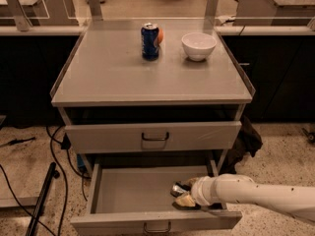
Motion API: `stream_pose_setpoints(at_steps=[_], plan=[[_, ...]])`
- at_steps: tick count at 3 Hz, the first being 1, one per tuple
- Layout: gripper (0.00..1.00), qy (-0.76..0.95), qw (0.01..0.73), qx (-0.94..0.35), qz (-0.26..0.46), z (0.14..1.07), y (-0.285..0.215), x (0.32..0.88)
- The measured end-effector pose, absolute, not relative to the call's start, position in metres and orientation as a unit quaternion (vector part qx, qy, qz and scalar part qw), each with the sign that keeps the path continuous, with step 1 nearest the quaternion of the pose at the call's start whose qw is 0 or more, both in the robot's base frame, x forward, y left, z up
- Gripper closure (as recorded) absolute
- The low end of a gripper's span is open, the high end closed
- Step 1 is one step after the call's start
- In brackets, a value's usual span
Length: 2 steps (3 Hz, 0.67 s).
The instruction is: Pick redbull can from middle drawer and place on counter
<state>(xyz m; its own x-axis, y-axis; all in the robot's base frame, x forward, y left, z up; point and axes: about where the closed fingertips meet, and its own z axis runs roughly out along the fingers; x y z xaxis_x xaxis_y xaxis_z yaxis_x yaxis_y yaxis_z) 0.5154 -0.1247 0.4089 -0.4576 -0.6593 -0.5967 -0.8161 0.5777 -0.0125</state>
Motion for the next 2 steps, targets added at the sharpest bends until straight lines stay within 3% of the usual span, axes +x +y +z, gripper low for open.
stream_pose_setpoints(at_steps=[2], plan=[[0.36,0.846,0.293,-0.424,0.138,0.381,-0.135,0.525]])
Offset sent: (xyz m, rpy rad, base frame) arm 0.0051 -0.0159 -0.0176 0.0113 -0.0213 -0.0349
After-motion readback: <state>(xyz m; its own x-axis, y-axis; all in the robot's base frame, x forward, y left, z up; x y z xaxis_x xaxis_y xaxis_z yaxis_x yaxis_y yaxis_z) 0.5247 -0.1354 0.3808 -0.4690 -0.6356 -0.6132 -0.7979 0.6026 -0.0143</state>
